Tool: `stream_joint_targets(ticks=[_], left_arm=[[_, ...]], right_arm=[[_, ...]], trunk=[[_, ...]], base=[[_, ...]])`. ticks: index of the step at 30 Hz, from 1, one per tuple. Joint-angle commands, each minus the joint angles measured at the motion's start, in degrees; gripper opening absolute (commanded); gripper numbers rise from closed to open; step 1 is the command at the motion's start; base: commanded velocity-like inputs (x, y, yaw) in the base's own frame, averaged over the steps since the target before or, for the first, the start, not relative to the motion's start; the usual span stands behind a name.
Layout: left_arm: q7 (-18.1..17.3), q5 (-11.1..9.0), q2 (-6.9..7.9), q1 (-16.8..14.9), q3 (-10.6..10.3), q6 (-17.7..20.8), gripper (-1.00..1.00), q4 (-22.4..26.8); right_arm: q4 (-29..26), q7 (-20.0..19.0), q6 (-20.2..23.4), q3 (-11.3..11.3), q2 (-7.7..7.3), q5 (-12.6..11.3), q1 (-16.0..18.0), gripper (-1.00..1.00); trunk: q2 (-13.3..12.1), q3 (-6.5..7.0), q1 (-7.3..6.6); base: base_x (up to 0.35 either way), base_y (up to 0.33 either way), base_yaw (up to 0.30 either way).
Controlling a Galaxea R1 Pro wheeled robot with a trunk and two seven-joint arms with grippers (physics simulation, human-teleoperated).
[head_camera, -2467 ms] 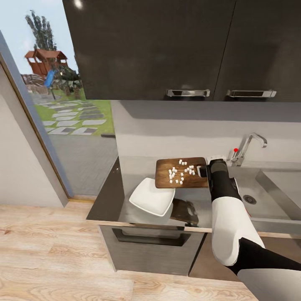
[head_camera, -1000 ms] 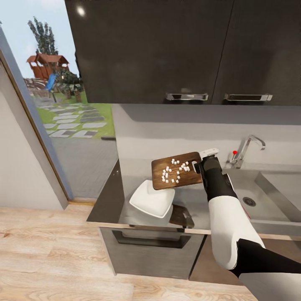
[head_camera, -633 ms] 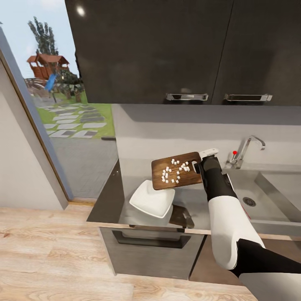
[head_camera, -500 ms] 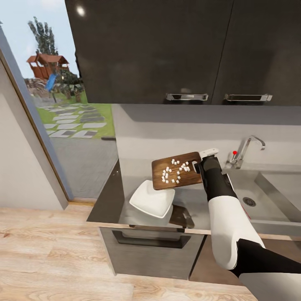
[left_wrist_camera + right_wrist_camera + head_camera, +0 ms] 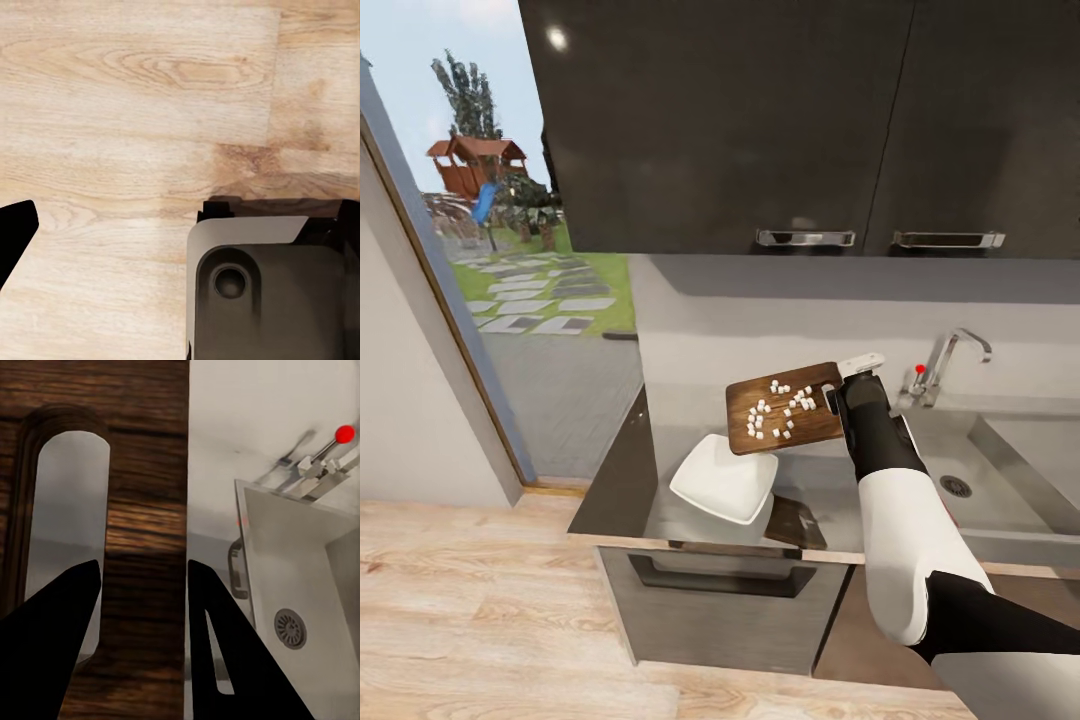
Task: In the kitchen, take the Vidalia onion out of the sink, dice it on the chopping board with the paring knife, put the diced onion into the bowl on the countertop, then place both the paring knife and the chopping board into the sink.
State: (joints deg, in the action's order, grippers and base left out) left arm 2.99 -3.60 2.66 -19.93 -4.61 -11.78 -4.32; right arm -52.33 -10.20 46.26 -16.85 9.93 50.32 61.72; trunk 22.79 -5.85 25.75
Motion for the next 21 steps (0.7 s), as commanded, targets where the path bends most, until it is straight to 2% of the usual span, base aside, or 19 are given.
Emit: stream_joint_targets(ticks=[1,10,16,21], left_arm=[[0.09,-0.36,-0.02,-0.11,-0.48,-0.41,1.0,-0.25],[0.09,-0.36,-0.02,-0.11,-0.48,-0.39,1.0,-0.25],[0.09,-0.36,-0.02,-0.11,-0.48,-0.35,1.0,-0.25],[0.09,-0.36,-0.02,-0.11,-0.48,-0.35,1.0,-0.25]], right_arm=[[-0.06,-0.61,0.07,-0.2,0.06,0.56,0.07,-1.0],[0.85,-0.62,-0.18,-0.11,0.06,0.4,0.07,-1.0],[0.91,-0.61,-0.2,-0.11,0.06,0.39,0.07,-1.0],[0.92,-0.61,-0.2,-0.11,0.06,0.39,0.07,-1.0]], trunk=[[0.13,-0.12,0.04],[0.13,-0.1,0.04],[0.13,-0.1,0.04],[0.13,-0.1,0.04]], base=[[0.0,0.0,0.0],[0.0,0.007,0.0],[0.0,0.19,0.0],[0.0,0.052,0.0]])
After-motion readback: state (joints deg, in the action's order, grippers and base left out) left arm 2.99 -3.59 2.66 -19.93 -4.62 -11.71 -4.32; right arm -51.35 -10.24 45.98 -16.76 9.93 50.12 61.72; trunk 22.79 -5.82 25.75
